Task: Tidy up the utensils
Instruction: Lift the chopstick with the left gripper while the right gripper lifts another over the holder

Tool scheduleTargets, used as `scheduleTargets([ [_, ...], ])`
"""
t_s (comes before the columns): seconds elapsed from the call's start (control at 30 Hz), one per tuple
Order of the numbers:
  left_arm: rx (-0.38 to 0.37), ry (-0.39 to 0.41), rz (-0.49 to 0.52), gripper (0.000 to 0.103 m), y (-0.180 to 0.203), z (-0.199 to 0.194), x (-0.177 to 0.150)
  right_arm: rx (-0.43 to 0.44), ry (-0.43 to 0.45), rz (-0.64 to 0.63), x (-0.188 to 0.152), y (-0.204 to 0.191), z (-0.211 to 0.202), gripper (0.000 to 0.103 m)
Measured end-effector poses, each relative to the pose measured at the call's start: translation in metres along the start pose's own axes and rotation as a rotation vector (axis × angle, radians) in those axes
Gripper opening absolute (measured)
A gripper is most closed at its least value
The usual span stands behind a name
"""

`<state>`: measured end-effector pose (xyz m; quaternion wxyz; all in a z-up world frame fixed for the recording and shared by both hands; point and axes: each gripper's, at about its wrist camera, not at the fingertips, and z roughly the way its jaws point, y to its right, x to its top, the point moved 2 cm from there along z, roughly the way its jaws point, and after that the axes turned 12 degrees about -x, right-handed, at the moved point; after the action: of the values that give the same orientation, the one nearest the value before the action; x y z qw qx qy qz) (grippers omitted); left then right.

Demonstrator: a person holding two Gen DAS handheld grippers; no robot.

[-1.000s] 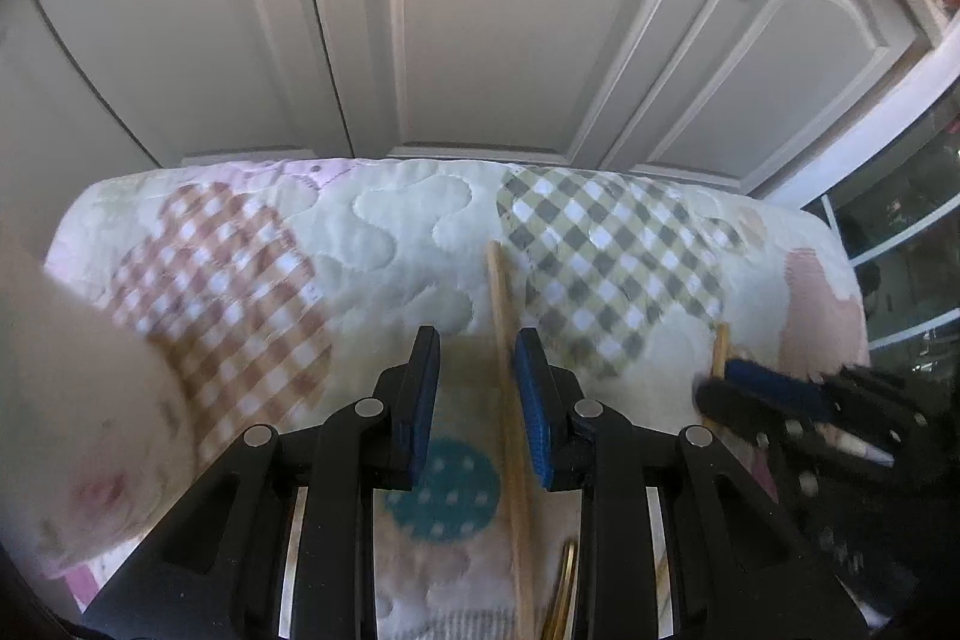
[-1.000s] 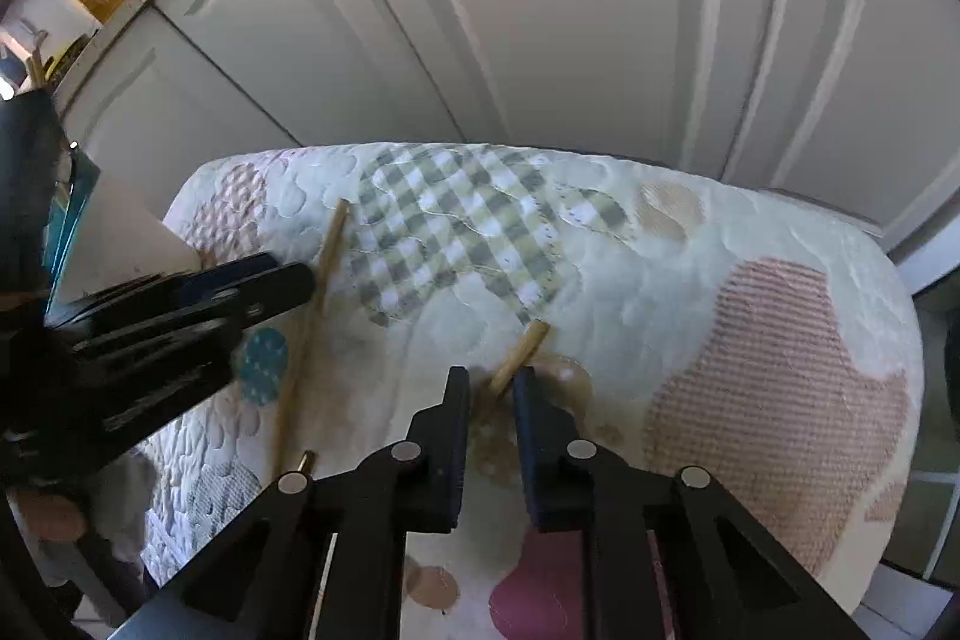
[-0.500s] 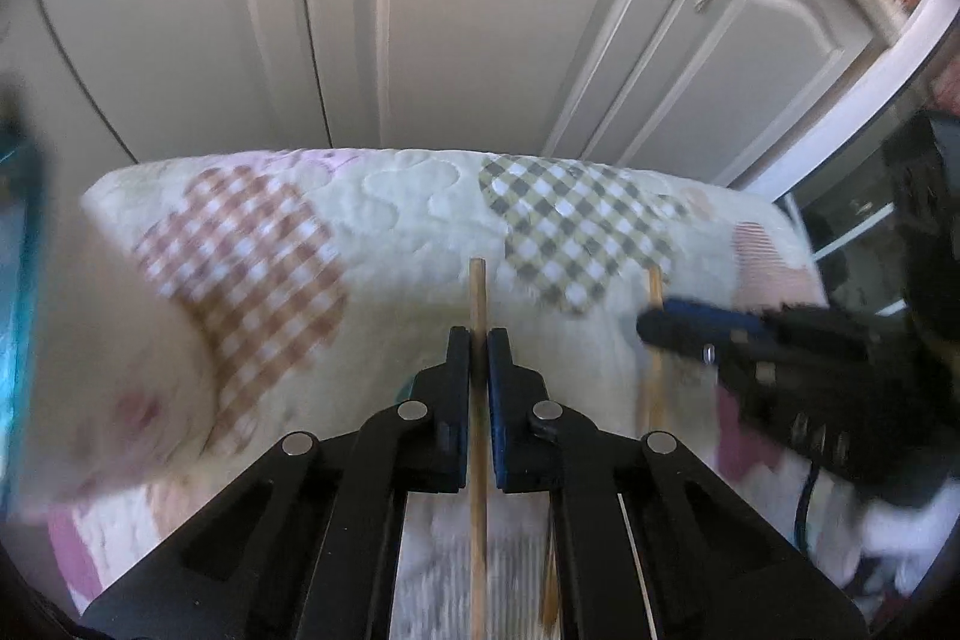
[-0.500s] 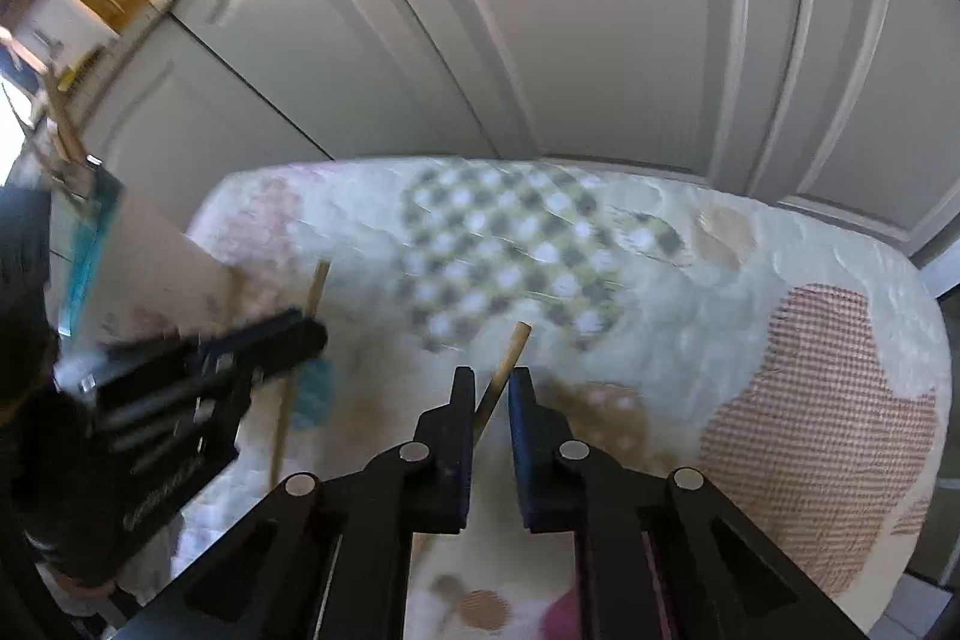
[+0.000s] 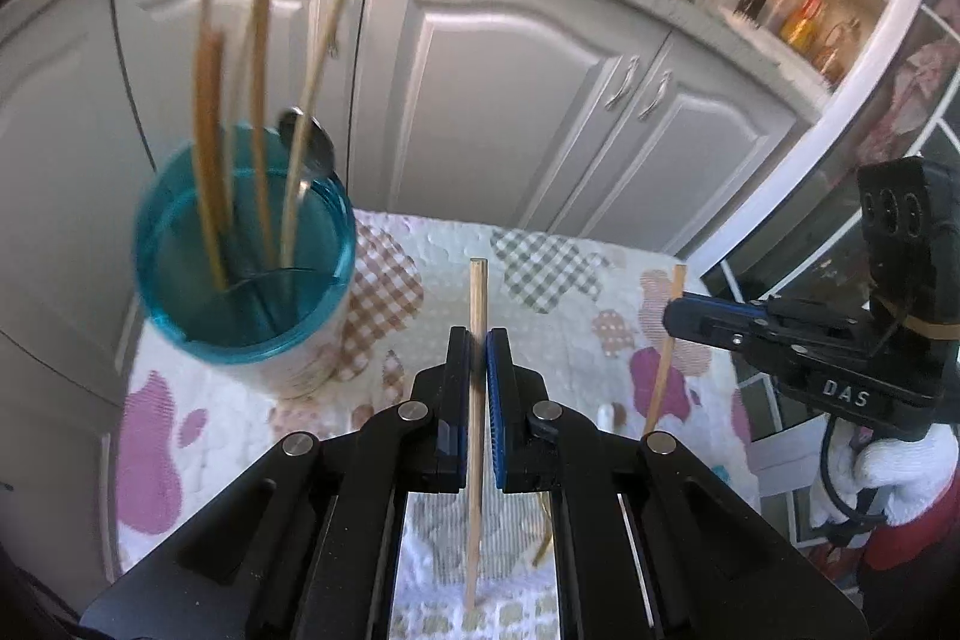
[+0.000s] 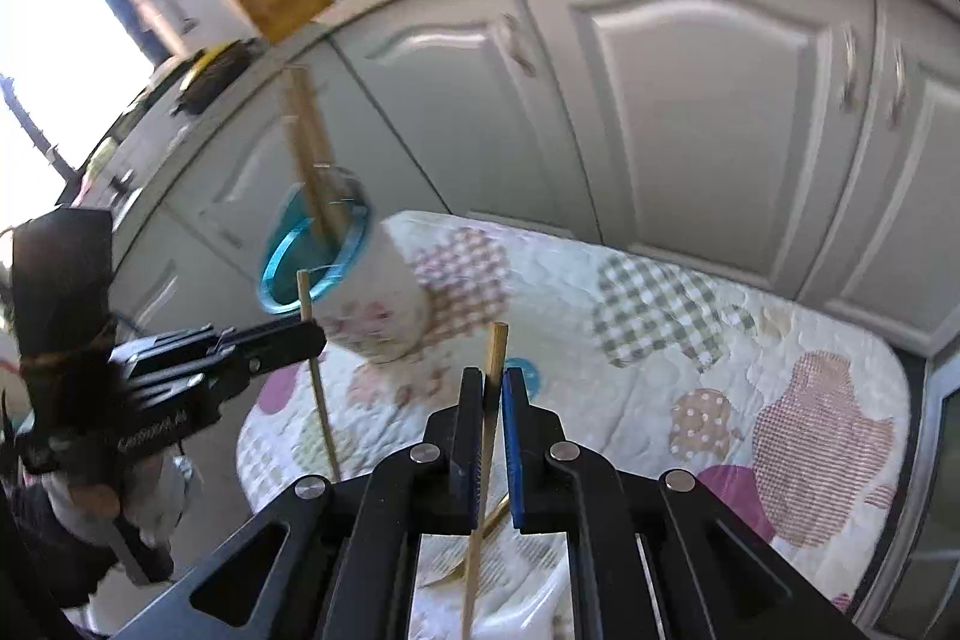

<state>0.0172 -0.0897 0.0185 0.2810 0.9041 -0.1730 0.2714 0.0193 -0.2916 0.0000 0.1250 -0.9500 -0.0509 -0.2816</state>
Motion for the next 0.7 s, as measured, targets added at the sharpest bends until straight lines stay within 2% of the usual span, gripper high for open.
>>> scheduleTargets([
  [0.27,-0.001,0.071,0.04,0.004,0.009,-0.051,-0.008,-0.003,0.075,-0.09,-0.007,-0.031,-0.053,0.005],
  [0.7,0.041,0.174,0.04,0.004,0.007,-0.102,-0.003,-0.007,0.139,-0.156,0.006,-0.062,-0.087,0.005],
])
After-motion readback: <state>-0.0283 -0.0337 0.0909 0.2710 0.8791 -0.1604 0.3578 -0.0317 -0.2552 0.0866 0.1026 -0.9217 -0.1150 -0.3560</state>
